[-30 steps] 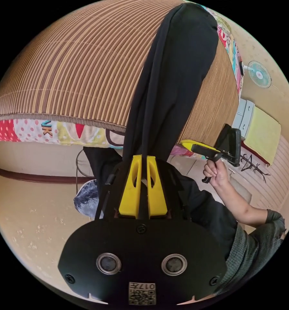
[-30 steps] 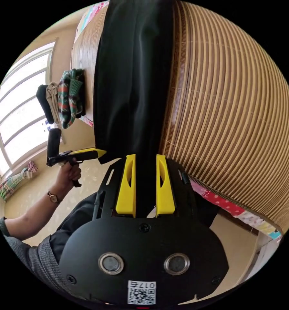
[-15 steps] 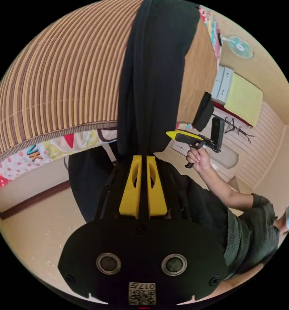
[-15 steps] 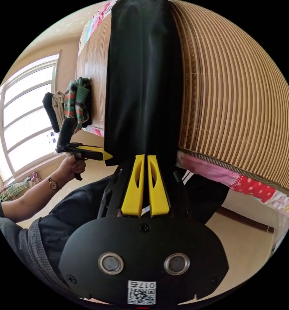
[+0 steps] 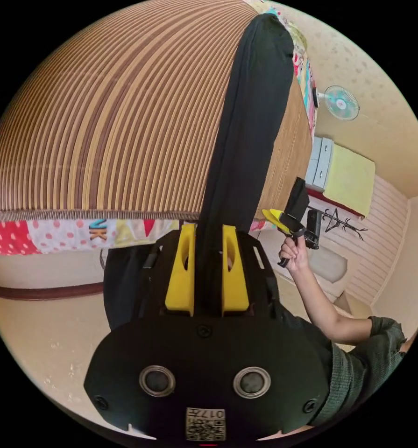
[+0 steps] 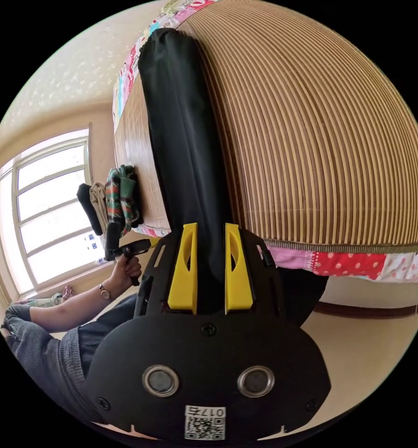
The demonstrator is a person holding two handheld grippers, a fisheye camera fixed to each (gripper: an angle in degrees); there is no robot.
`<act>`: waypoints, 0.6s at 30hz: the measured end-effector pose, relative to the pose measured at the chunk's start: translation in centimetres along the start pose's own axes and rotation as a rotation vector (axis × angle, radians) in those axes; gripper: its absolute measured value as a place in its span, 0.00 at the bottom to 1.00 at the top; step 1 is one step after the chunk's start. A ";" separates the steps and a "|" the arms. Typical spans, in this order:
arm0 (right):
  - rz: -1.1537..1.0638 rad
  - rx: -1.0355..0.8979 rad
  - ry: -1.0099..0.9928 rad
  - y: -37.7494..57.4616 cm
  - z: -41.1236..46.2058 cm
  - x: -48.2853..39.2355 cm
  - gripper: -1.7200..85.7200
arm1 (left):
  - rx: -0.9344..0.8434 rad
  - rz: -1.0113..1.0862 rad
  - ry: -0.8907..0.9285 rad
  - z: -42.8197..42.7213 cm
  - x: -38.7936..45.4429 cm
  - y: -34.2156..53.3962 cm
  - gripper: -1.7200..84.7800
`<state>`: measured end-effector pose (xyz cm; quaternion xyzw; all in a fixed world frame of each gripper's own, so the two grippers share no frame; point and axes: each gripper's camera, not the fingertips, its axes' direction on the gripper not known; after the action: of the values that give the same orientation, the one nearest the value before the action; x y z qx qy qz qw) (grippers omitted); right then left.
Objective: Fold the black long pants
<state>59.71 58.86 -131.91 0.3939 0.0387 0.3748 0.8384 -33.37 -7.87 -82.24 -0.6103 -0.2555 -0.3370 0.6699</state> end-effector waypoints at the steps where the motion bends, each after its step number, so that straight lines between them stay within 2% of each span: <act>1: -0.003 0.004 -0.006 -1.4 0.2 0.2 0.14 | 0.008 -0.002 -0.006 0.0 0.1 -0.6 0.14; 5: -0.016 -0.078 0.029 -5.6 2.8 0.6 0.13 | -0.023 0.011 -0.014 1.3 1.7 -4.4 0.14; 8: -0.035 -0.146 0.103 -6.8 4.7 0.5 0.10 | -0.204 0.087 -0.050 4.0 2.9 -5.1 0.09; 9: -0.048 -0.157 0.115 -6.8 4.6 0.5 0.09 | -0.277 0.123 -0.067 4.9 3.2 -4.5 0.08; 13: -0.056 -0.218 0.157 -3.7 5.1 1.6 0.07 | -0.327 0.168 -0.106 5.3 3.4 -1.2 0.07; 18: -0.002 -0.363 0.093 1.7 7.3 4.5 0.07 | -0.487 0.211 -0.144 6.6 2.5 4.5 0.08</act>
<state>64.57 57.91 -124.66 0.2185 0.0097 0.3926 0.8933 -27.92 -1.54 -82.43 -0.7989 -0.1491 -0.2727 0.5149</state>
